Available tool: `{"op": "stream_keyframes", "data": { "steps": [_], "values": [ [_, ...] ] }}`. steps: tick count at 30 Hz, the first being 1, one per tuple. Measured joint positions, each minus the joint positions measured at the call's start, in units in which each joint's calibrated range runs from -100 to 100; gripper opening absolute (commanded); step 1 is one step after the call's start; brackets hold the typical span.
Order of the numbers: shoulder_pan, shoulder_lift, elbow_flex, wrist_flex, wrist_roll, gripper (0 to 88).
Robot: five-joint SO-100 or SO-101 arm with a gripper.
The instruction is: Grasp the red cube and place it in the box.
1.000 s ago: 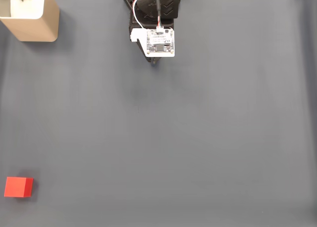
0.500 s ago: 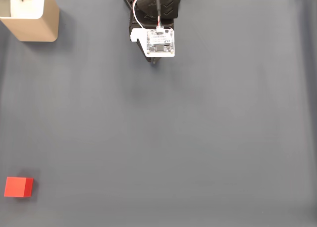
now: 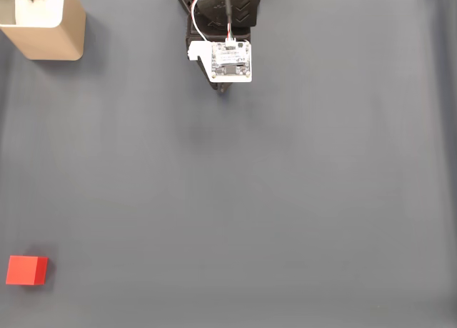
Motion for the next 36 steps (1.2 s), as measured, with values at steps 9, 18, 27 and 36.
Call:
{"op": "stream_keyframes", "data": {
  "steps": [9,18,27,36],
  "values": [
    [0.00,0.00,0.00,-1.75,-0.63,0.0],
    [0.00,0.61,0.00,-8.19,-1.37,0.0],
    [0.00,0.69,-0.45,-13.29,-1.27,0.0],
    [0.00,4.86,-3.98,-17.18,-1.17,0.0]
  ]
}}
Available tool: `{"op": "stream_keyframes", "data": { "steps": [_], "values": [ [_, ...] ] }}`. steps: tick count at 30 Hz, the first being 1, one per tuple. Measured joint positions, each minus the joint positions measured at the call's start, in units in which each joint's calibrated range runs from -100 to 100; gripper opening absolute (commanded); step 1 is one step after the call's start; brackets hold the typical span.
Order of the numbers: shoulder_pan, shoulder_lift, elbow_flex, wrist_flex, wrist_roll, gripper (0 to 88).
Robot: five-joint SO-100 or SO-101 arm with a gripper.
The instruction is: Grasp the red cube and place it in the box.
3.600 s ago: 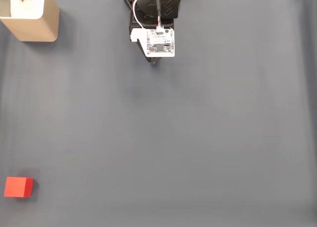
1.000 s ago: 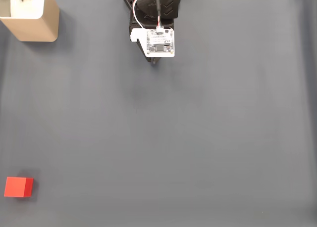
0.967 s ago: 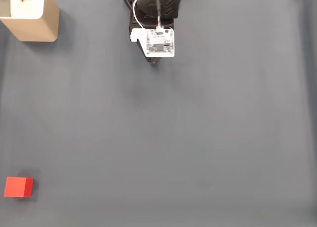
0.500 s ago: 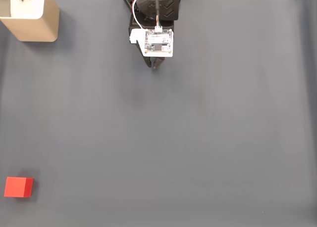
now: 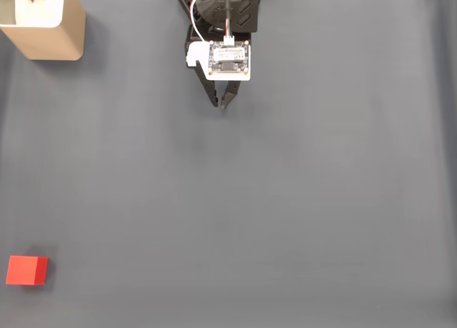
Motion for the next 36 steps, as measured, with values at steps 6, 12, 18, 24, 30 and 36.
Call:
{"op": "stream_keyframes", "data": {
  "steps": [6,12,18,24,30,36],
  "values": [
    [0.00,3.56,-4.61,-1.91,0.00,0.0],
    [0.00,8.08,-10.67,-2.31,-0.49,0.0],
    [0.00,14.85,-18.90,-2.31,-0.78,0.0],
    [0.45,22.58,-27.58,-2.31,-1.03,0.0],
    [4.15,31.35,-36.26,-2.31,-1.17,0.0],
    [6.97,39.17,-44.94,-1.27,-1.07,0.0]
  ]
}}
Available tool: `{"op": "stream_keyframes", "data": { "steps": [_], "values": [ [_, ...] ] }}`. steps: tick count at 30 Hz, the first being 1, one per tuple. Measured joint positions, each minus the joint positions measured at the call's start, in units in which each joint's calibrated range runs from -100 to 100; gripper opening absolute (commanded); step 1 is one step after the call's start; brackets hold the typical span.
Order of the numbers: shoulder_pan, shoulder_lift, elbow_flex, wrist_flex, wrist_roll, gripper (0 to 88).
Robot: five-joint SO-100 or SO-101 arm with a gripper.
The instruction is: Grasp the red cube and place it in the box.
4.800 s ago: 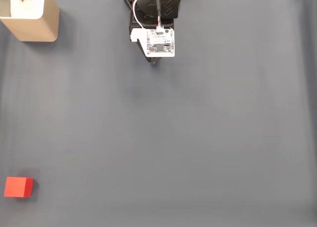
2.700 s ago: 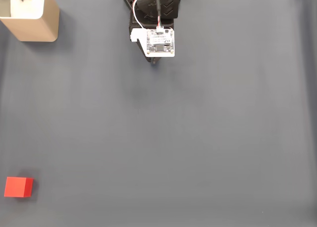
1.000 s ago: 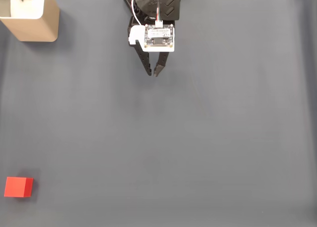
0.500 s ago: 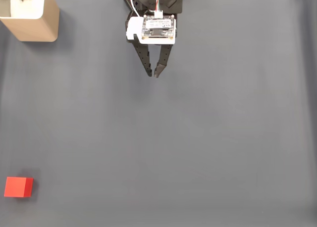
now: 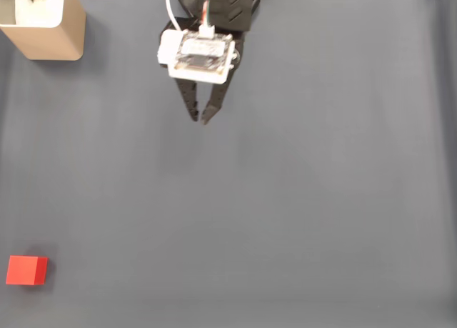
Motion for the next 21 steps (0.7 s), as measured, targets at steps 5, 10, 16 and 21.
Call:
{"op": "stream_keyframes", "data": {
  "steps": [5,10,16,21],
  "values": [
    [2.82,4.86,-5.24,0.08,-0.15,0.0],
    [6.53,9.38,-9.86,0.08,-0.10,0.0],
    [10.53,14.94,-15.46,0.24,0.20,0.0],
    [13.35,19.80,-20.71,1.51,0.20,0.0]
  ]
}}
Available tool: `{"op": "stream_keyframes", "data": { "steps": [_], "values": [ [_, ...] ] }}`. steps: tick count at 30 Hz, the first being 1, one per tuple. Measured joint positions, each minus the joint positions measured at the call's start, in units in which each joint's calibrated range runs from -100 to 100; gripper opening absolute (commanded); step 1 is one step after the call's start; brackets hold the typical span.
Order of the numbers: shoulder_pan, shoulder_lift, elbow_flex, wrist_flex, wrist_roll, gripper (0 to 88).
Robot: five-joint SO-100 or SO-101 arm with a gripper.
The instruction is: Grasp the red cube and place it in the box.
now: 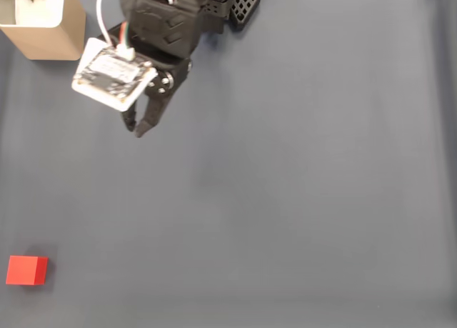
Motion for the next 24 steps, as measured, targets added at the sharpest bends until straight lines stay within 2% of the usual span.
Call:
{"op": "stream_keyframes", "data": {
  "steps": [24],
  "values": [
    [6.38,22.41,-22.69,1.67,-0.63,0.0]
  ]
}}
